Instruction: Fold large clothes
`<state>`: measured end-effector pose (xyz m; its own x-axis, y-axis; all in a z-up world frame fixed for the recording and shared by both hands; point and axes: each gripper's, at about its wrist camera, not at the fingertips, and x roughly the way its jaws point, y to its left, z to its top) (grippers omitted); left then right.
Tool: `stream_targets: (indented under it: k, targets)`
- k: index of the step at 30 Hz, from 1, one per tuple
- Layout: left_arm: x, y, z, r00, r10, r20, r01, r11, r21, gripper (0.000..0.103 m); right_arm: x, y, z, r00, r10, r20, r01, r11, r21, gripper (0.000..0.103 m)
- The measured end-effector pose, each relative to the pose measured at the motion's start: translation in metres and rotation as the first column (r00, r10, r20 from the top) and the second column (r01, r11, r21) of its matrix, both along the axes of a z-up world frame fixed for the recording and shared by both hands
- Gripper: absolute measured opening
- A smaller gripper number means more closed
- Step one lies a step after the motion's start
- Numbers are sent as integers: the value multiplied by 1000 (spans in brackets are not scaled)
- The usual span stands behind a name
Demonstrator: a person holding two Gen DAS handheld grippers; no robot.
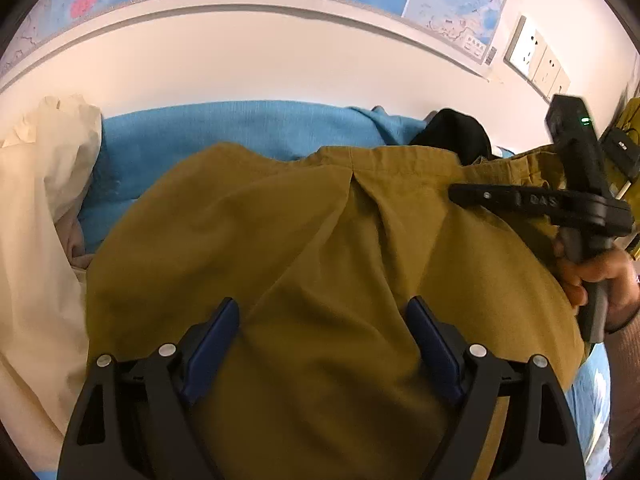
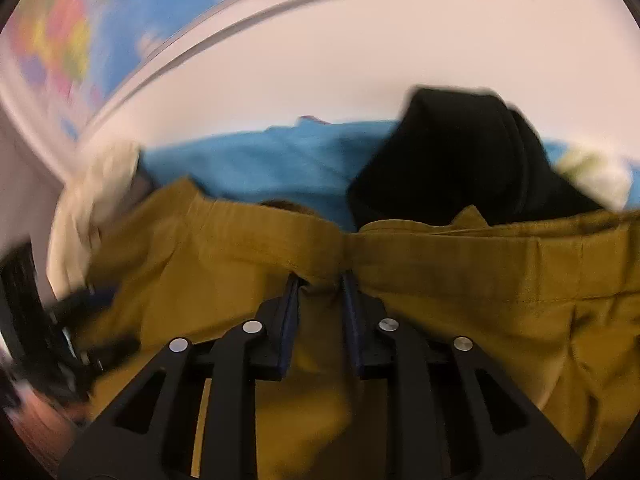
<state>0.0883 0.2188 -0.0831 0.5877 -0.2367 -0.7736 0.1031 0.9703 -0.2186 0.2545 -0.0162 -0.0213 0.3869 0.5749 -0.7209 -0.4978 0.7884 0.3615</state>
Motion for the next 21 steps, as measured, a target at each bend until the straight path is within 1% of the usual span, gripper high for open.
stream_targets:
  k: [2,3,4,5,7,10,12,13,14,16,17,18,19,20,21]
  targets:
    - [-1,-4,2,1000,5,-5,-5,1000,21,83,-9,-5,7,1000,5,13,-5,1000,12,22]
    - [-4,-5,5,1000,10,5,-10,999,32,83,-17,-10,13,1000,4,23,-5,1000,20,31]
    - [-8,-5,7,1000,13,9,-13,999,35,83,-28,-18,21,999,8,48,-9,999,37,43]
    - [-11,-7,9,1000,17,16,-18,999,38,83,-40,-26,27,997,12,72,-16,999,50,47]
    - [-27,-5,20,998,23,59,-25,999,39,83,-69,-50,44,991,36,130,-48,995,93,49]
    - [-53,5,39,990,32,137,-36,999,29,83,-103,-79,53,984,51,172,-71,991,110,53]
    - [-67,13,47,985,34,170,-37,999,17,83,-127,-90,52,978,52,201,-71,994,87,54]
    - [-71,17,48,984,34,172,-36,999,10,83,-134,-97,47,980,58,190,-75,994,83,54]
    - [-73,21,46,986,34,166,-35,999,2,83,-138,-103,39,983,55,176,-68,995,72,54]
    - [-72,29,32,991,53,125,-52,999,-12,83,-135,-111,22,990,22,141,-28,999,38,52]
    - [-71,33,24,993,64,103,-62,998,-21,82,-129,-116,7,994,-1,109,-2,1000,29,48]
    - [-71,37,16,993,76,89,-73,997,-36,81,-126,-112,2,993,-11,117,9,1000,13,37]
    - [-71,38,11,993,80,91,-76,996,-50,81,-124,-112,-5,987,-28,158,33,999,-29,22]
    - [-72,37,8,992,86,95,-81,995,-52,82,-126,-116,-5,985,-40,166,44,999,-17,18]
    - [-72,35,7,991,88,99,-84,996,-42,82,-125,-121,-6,987,-63,146,58,998,34,19]
